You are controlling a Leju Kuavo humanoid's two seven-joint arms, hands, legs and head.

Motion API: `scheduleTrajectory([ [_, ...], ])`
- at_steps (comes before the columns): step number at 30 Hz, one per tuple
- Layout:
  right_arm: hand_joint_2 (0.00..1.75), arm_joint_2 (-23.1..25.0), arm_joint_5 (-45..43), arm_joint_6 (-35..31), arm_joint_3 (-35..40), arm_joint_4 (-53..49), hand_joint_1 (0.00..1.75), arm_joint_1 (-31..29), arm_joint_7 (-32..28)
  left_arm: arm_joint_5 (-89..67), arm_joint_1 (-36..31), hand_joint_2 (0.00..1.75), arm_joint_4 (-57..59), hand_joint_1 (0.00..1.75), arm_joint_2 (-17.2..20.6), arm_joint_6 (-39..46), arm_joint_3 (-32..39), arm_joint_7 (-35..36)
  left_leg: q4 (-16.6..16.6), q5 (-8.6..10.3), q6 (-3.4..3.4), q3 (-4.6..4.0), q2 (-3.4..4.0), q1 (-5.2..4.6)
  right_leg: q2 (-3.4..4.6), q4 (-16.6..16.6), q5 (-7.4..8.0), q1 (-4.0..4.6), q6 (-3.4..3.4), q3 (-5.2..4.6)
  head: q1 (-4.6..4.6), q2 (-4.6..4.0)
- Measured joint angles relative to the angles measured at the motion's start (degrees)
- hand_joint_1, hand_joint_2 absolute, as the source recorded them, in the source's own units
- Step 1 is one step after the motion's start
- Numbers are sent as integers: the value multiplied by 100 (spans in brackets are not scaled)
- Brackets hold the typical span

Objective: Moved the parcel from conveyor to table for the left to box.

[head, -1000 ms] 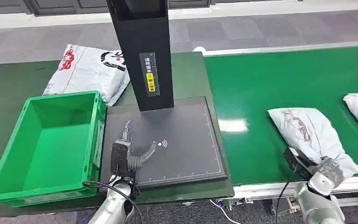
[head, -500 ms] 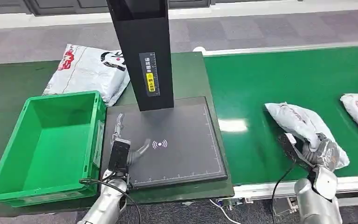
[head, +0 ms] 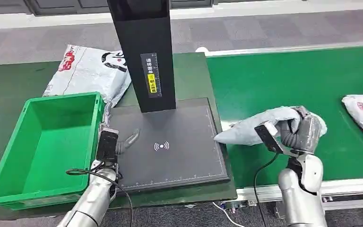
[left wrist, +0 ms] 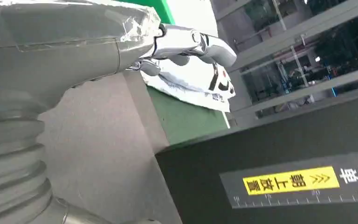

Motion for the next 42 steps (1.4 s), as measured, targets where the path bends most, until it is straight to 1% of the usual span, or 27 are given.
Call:
scheduleTrajectory([
  [4, 175, 96, 239, 2, 440, -200, 175, 7, 22, -9, -48, 175, 50, 0, 4, -20, 4, 15, 0, 0, 0, -3, 2, 1, 2, 0, 0, -1, 0, 0, 0, 0],
  [7, 175, 298, 825, 2, 949, -266, 175, -64, 206, -26, -151, 175, 112, 0, -42, -28, 4, 74, 0, 0, -1, 2, 15, 3, 20, 0, 2, -1, -1, -1, 0, 0],
  [12, 175, 708, 1386, 11, 2140, -148, 175, -457, 868, -74, -396, 175, 275, 0, -212, -55, 4, 142, 0, 7, -11, 1, 14, 3, 21, 1, 4, 7, -4, -4, 0, 0],
  [16, 175, 869, 1366, 50, 3128, 203, 175, -868, 1241, -76, -558, 175, 380, 0, -310, -135, -2, 194, 0, 9, -14, 2, 14, 5, 22, 1, 7, 14, -10, -4, 0, 0],
  [19, 175, 959, 1309, 70, 3728, 533, 175, -1130, 1392, -74, -675, 175, 448, 0, -350, -184, -13, 243, 0, 9, -15, 2, 12, 6, 21, 2, 7, 14, -10, -6, 0, 0],
  [25, 175, 1012, 1197, 57, 4249, 864, 175, -1346, 1458, -55, -754, 175, 542, 0, -367, -190, -39, 238, 0, 9, -14, -1, 11, 5, 19, 1, 6, 12, -10, -5, 0, 0],
  [30, 175, 1136, 622, 461, 4759, 1374, 175, -1609, 1217, -9, -791, 175, 605, 0, -374, -210, -46, 190, 0, 8, -15, 2, 15, 5, 26, 1, 7, 13, -10, -5, 0, 0],
  [31, 175, 1194, 476, 553, 4865, 1524, 61, -1670, 1145, 20, -798, 175, 619, 0, -374, -210, -50, 188, 0, 8, -15, 3, 15, 5, 26, 1, 7, 13, -11, -6, 0, 0],
  [33, 175, 1344, 27, 836, 5055, 1903, 61, -1832, 987, 37, -813, 175, 647, 0, -374, -208, -53, 175, 0, 10, -18, 4, 15, 10, 26, 2, 8, 14, -12, -6, 0, 0],
  [36, 175, 1534, -849, 1196, 5125, 2410, 61, -2046, 714, 53, -815, 175, 667, 0, -361, -164, -53, 190, 0, 15, -26, 3, 12, 15, 22, 2, 7, 22, -13, -5, 0, 0],
  [38, 175, 1609, -1045, 1244, 5173, 2672, 61, -2167, 632, 59, -814, 175, 673, 0, -328, -155, -53, 195, 0, 16, -26, 3, 12, 15, 23, 2, 8, 22, -13, -6, 0, 0],
  [42, 175, 1707, -1137, 1248, 5199, 2988, 61, -2304, 581, 59, -812, 175, 675, 0, -295, -155, -53, 208, 0, 15, -26, 1, 12, 15, 22, 2, 8, 21, -13, -6, 0, 0],
])
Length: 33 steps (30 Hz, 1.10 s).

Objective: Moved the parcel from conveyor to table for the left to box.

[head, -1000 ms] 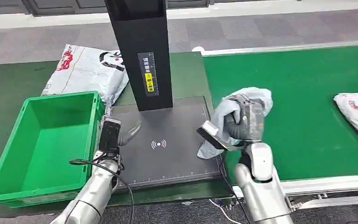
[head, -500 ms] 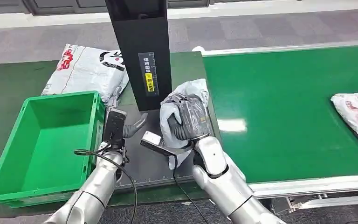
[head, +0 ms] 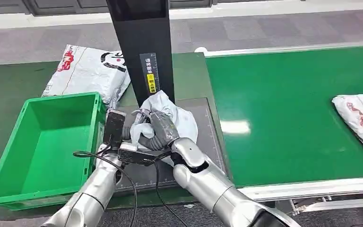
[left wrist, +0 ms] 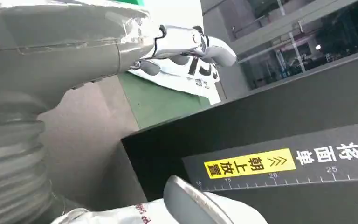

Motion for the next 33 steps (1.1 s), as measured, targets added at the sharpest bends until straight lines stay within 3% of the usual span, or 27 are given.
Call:
scheduleTrajectory([
  [24, 175, 92, -17, 0, 90, 437, 61, -175, -15, 2, 1, 175, 46, 0, 46, 2, 0, 2, 0, 0, 0, 0, 1, -1, 0, 0, 0, 0, 0, -1, 0, 0],
  [25, 175, 92, -17, 0, 98, 448, 0, -180, -15, 2, 1, 175, 46, 0, 46, 2, 0, 2, 0, 0, 0, 0, 1, -1, 0, 0, 0, 0, 0, -1, 0, 0],
  [27, 175, 94, -40, -19, 98, 452, 0, -181, -34, 2, 2, 175, 46, 0, 48, 25, 0, 2, 0, 0, 0, 0, 0, -1, 0, 0, 0, 0, 0, 0, 0, 0],
  [29, 175, 136, -408, -349, 72, 399, 0, -27, -373, 2, 21, 175, 33, 0, 46, 359, 0, -13, 1, -1, -1, 4, 1, 1, 2, 0, -1, 2, -2, -4, 2, 0],
  [33, 175, -199, -2635, -1095, -753, -650, 0, 552, -2502, 30, 228, 175, -193, 0, 94, 791, 0, -15, 1, -3, -4, -10, -21, -2, -23, -1, -3, -2, -1, -6, -2, 0],
])
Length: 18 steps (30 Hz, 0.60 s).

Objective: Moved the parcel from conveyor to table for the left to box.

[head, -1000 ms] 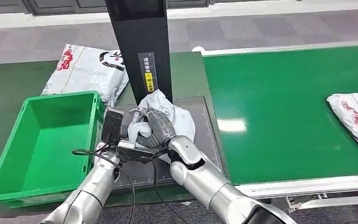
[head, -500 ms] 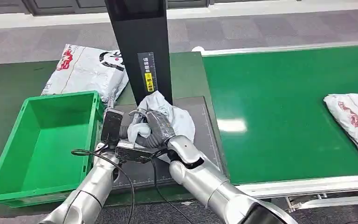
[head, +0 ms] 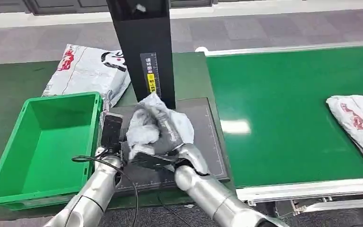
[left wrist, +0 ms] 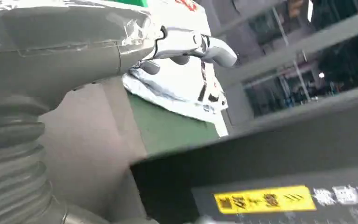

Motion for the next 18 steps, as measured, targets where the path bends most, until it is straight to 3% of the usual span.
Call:
scheduleTrajectory([
  [5, 175, -338, -114, -159, -804, -743, 0, 232, 126, -31, 96, 175, -142, 0, 59, 42, 0, 74, 1, -7, 8, 6, 32, -12, 29, -2, 6, -10, 3, -2, 4, 0],
  [18, 175, -461, 34, -159, -1326, -1225, 0, 352, 154, -57, 56, 175, -188, 0, 63, 197, 0, 52, 0, -4, 4, 10, 33, -1, 35, -1, 8, 0, -2, -3, 2, 0],
])
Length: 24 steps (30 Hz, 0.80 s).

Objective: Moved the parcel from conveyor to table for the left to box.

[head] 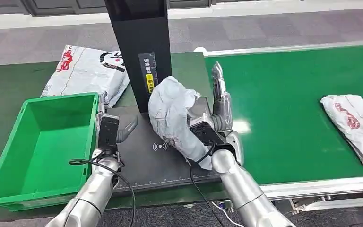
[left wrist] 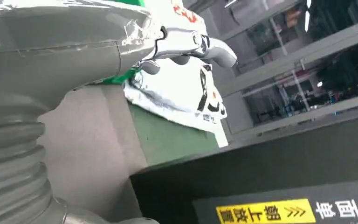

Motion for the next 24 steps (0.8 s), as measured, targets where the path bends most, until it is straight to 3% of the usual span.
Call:
scheduleTrajectory([
  [17, 175, -170, -284, 0, -507, -13, 0, 187, 44, -623, 179, 175, -505, 0, 31, 194, -144, 11, 0, -1, 0, -1, -1, -1, -1, 0, -2, -1, -2, 0, 0, 0],
  [24, 175, -291, -601, 0, -787, -11, 0, 660, 133, -824, 759, 175, -1508, 0, 144, -1049, -735, 367, 0, -8, 4, -5, 0, -6, -2, 0, -7, -5, 1, -2, 0, 0],
])
